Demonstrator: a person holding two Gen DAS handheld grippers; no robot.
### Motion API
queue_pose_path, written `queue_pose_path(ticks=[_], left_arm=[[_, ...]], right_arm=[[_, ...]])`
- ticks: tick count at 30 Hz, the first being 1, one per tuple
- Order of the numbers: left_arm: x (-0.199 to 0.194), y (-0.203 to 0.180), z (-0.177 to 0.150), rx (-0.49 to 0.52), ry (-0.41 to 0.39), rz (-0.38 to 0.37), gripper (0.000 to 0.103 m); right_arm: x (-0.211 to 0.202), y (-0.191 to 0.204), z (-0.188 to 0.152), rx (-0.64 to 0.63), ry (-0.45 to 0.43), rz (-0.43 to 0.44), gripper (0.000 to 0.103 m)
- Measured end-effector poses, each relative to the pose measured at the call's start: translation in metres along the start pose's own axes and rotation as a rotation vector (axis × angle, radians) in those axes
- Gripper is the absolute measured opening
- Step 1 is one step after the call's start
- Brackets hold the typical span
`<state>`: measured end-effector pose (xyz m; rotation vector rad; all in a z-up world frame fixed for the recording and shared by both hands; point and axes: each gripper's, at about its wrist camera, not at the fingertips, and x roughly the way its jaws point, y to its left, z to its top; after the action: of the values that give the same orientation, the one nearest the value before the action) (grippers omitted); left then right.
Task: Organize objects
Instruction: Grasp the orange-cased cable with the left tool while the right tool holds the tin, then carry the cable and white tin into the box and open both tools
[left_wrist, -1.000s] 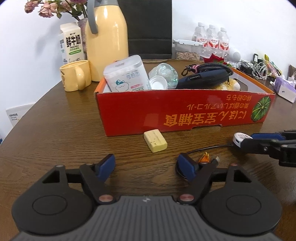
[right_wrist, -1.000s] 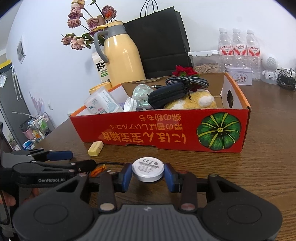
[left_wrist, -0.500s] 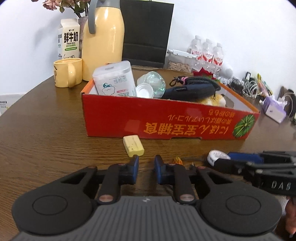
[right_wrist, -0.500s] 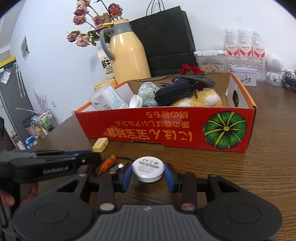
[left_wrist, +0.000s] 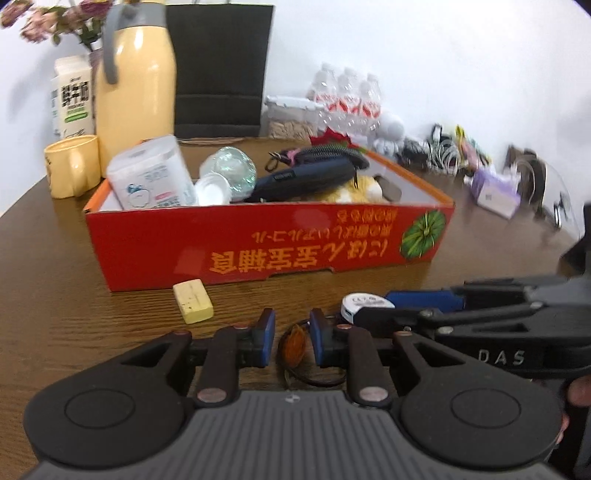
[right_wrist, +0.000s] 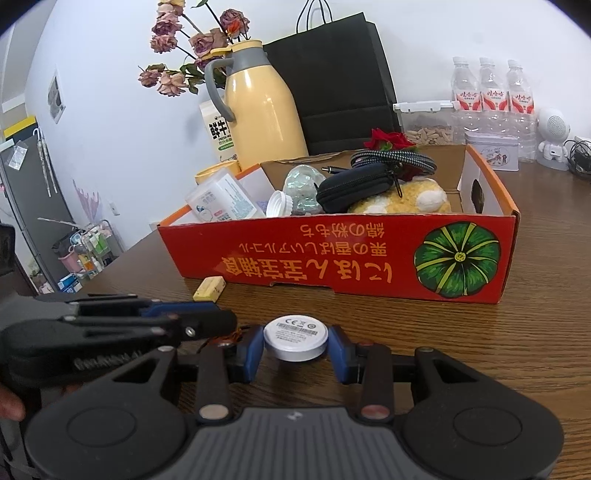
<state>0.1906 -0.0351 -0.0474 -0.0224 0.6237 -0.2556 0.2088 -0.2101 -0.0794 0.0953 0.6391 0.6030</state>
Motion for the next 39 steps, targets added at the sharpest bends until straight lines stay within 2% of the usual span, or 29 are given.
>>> queue_pose_path(ticks=[9,11,15,20,39], left_arm=[[0.017,-0.001,0.005,0.054,0.028,-0.047,0.018],[0.018,-0.004,0.004,0.084,0.028,-0.029,0.01],[0.018,-0.016,-0.002,0.157,0.022,0.035,0.01],[0.019,-0.018,-0.002,0.158,0.022,0.071,0.01],[0.015,-0.014,-0.003,0.11,0.021,0.151,0.01]], right_arm=[[0.003,-0.003,0.0,0.016,0.02,0.027,0.037],[0.004,-0.003,-0.001,0.017,0.023,0.029,0.037],[0.003,-0.002,0.0,0.015,0.015,0.025,0.037],[-0.001,-0.003,0.0,0.012,-0.003,-0.014,0.037],[-0.018,-0.014,-0.012,0.047,-0.008,-0.022,0.037]])
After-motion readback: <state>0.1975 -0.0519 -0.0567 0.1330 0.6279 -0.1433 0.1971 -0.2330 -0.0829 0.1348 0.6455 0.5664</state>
